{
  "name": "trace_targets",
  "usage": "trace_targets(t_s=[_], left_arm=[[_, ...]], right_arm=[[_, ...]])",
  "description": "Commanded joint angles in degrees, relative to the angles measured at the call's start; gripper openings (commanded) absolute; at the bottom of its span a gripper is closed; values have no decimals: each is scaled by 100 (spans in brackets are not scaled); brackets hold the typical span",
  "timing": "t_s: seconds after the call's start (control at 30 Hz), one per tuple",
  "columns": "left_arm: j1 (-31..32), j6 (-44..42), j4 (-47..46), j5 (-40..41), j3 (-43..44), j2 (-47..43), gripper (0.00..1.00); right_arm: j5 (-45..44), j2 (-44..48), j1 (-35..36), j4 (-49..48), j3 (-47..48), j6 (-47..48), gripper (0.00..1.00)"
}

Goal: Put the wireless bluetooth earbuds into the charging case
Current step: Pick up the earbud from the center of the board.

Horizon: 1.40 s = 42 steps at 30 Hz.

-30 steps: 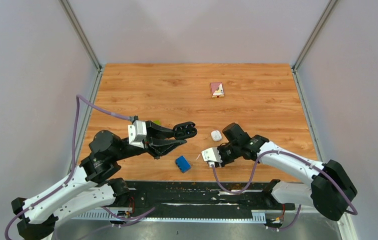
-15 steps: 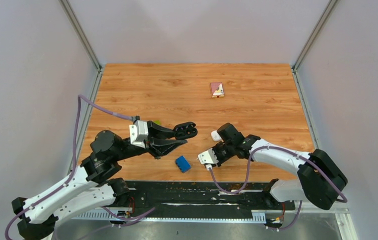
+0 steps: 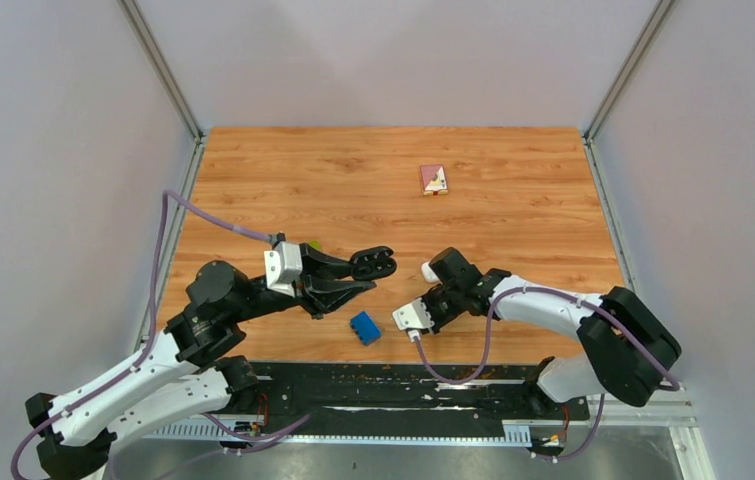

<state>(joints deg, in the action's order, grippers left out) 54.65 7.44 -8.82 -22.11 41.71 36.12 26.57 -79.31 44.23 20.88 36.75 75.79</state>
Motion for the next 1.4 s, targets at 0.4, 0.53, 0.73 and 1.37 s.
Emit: trace_targets(t_s=[0.4,0.53,0.73,1.37], left_arm=[[19,11,-217,-28,-93,-26,0],[19,20,-247,-26,-102,-22,0],[19,62,-322,-48,-103,14,0],[18,100,-331,-48,-145,-32,0]], right_arm=[[-274,-340,39,-406,270,12,25],[-409,-340,36,-414,376,-113,24],[-587,-344,35,-527,522,-429,20],[-580,-568,-204,-29,1251,-1493,16]])
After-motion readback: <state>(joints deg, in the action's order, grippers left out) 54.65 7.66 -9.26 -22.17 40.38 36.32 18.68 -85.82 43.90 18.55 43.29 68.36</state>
